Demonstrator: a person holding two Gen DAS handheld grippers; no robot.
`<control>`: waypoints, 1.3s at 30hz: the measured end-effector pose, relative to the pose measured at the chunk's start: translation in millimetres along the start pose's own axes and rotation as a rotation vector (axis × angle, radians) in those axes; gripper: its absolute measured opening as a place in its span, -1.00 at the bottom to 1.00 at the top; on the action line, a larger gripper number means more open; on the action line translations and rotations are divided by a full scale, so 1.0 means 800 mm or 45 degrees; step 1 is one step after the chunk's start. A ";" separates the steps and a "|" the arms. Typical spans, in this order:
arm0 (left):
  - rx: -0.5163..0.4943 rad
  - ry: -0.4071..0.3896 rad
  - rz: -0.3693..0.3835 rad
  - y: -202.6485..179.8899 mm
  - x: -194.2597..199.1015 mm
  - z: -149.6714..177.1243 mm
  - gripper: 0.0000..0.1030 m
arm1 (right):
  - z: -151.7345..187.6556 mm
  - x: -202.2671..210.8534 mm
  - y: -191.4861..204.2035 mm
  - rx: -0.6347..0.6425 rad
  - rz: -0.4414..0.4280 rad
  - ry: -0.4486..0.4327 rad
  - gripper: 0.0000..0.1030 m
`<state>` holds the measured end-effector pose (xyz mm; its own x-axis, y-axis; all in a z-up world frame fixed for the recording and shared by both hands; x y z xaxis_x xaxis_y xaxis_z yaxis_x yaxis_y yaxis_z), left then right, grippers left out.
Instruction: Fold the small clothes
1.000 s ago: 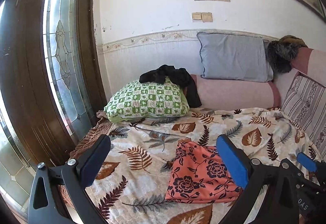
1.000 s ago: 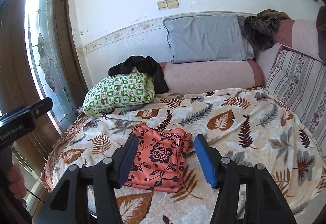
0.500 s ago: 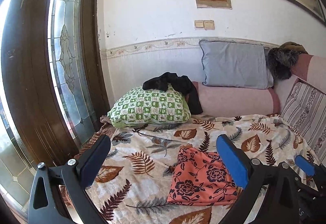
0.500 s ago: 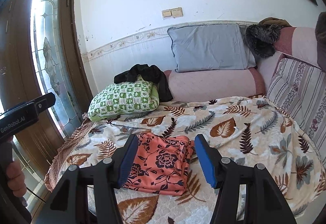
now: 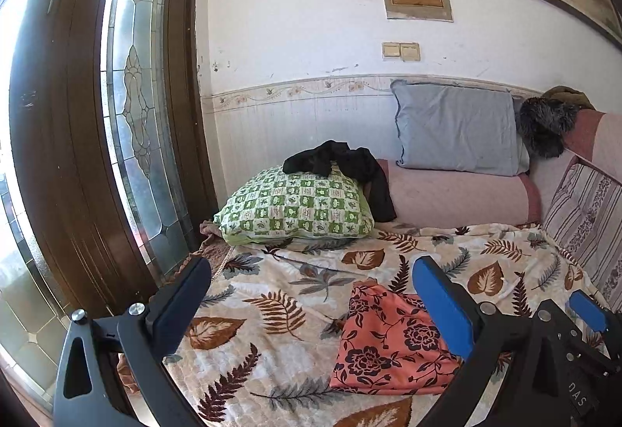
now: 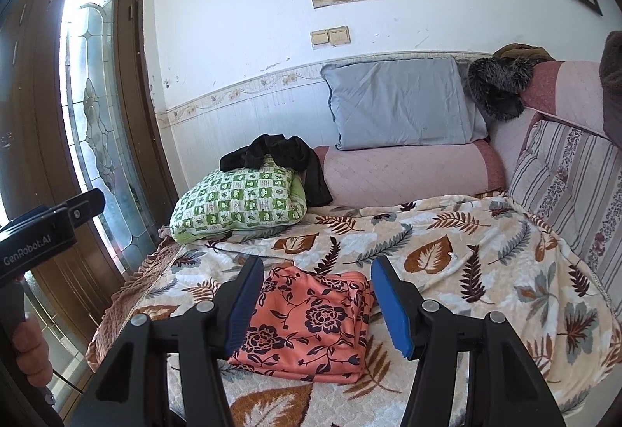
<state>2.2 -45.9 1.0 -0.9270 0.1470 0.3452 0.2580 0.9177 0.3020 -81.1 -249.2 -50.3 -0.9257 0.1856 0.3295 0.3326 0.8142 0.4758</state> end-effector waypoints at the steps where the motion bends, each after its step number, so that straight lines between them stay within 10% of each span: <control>1: 0.002 -0.001 -0.002 0.003 -0.001 0.000 1.00 | -0.002 -0.001 0.001 -0.002 -0.002 -0.002 0.20; 39: -0.006 -0.034 0.024 0.018 -0.008 0.001 1.00 | 0.005 -0.031 0.030 0.037 0.011 -0.006 0.20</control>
<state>11.9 -33.4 2.3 -0.9288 0.1737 0.3272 0.2765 0.9129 0.3002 -51.1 -231.8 -50.0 -0.9239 0.1952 0.3292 0.3351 0.8282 0.4493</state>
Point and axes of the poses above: each gripper's, at about its wrist camera, not at the fingertips, and x roughly against the way its jaws point, y to its left, z to its underside, the point moved 7 cm from there along -x, roughly the way its jaws point, and after that the axes turned 14 degrees about -x, right-handed, at the moved point
